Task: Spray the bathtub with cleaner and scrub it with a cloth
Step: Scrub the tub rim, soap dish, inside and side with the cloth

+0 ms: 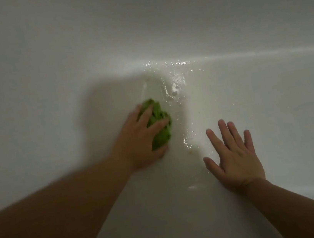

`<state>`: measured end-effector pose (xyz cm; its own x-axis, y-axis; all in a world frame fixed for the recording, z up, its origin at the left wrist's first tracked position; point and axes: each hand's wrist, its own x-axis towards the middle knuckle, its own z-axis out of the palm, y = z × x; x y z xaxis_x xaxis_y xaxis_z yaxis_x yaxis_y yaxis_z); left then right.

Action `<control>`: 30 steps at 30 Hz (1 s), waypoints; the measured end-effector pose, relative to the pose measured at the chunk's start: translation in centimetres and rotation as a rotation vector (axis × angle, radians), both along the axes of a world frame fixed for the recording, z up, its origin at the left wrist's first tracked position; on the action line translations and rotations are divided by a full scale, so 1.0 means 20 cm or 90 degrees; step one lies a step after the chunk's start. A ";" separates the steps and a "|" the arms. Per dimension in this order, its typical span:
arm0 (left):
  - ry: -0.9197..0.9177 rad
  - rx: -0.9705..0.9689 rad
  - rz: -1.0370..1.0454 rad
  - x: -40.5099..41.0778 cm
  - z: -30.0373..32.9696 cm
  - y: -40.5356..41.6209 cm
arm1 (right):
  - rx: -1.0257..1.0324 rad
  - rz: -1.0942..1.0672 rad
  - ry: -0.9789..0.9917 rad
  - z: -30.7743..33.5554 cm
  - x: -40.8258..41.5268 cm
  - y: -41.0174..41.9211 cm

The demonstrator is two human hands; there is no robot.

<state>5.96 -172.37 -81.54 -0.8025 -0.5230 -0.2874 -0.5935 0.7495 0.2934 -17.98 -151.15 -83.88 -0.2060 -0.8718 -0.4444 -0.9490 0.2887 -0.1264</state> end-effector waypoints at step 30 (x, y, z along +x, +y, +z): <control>0.073 0.108 -0.112 -0.23 -0.03 0.52 | 0.030 -0.060 0.001 0.03 -0.36 0.22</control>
